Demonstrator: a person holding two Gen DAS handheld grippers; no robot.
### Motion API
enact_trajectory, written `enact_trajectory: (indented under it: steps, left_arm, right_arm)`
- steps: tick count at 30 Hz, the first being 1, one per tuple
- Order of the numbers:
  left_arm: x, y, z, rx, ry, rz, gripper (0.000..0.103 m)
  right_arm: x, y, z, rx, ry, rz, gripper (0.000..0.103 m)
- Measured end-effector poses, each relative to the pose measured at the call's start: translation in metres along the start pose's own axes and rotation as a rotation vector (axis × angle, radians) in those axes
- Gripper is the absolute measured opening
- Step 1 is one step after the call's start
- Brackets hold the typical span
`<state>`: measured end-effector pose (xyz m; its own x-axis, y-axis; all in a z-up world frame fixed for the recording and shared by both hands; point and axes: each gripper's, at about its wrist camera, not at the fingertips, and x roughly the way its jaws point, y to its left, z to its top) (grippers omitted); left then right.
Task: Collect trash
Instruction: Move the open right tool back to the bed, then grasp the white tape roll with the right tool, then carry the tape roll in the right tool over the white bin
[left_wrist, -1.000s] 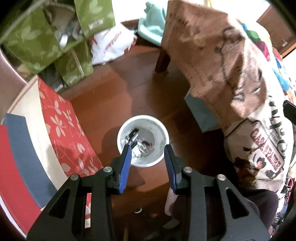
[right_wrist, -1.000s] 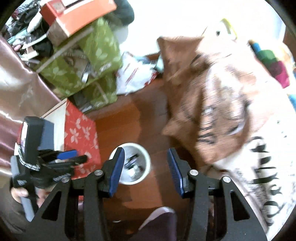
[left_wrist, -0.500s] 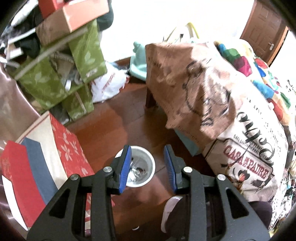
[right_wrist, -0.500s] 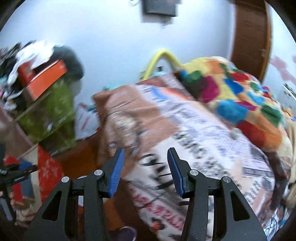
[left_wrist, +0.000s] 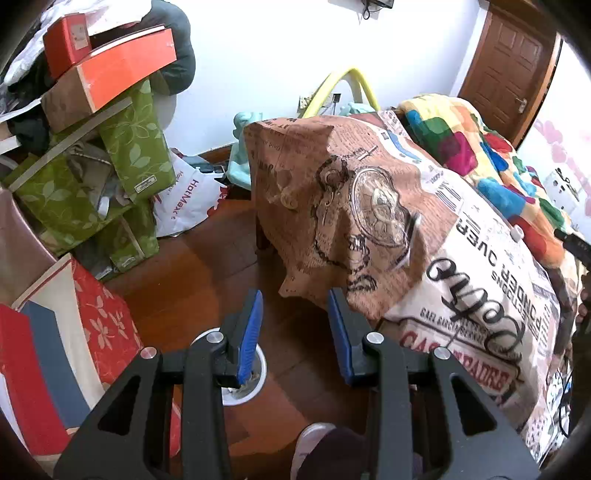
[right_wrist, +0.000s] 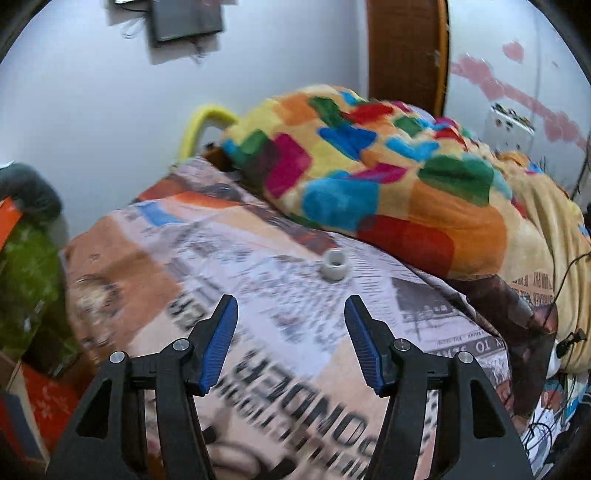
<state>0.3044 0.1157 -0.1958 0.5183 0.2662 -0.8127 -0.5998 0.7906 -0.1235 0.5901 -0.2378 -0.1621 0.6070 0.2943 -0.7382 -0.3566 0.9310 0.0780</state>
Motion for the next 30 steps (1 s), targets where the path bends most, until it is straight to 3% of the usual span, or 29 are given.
enact_trajectory:
  steps: [7,13,15,17,25,30]
  left_arm:
    - [0.038,-0.009,0.005,-0.013,0.023,0.054,0.036]
    - [0.068,-0.018,0.003,0.009,0.083,0.070,0.036]
    - [0.071,-0.020,0.003,0.021,0.089,0.072,0.036]
    - [0.071,-0.021,0.004,0.029,0.088,0.077,0.036]
    - [0.054,-0.014,0.011,0.010,0.059,0.056,0.036]
    - [0.036,-0.004,0.010,-0.011,0.037,0.033,0.036]
  right_arm:
    - [0.079,-0.033,0.018,0.001,0.054,-0.023,0.056]
    - [0.116,-0.040,0.021,0.014,0.096,-0.015,0.056]
    - [0.121,-0.039,0.021,0.002,0.100,-0.025,0.049]
    - [0.125,-0.036,0.022,-0.014,0.110,-0.029,0.035]
    - [0.111,-0.018,0.023,-0.025,0.114,-0.041,0.033]
    - [0.065,0.023,0.017,-0.071,0.095,0.027,0.033]
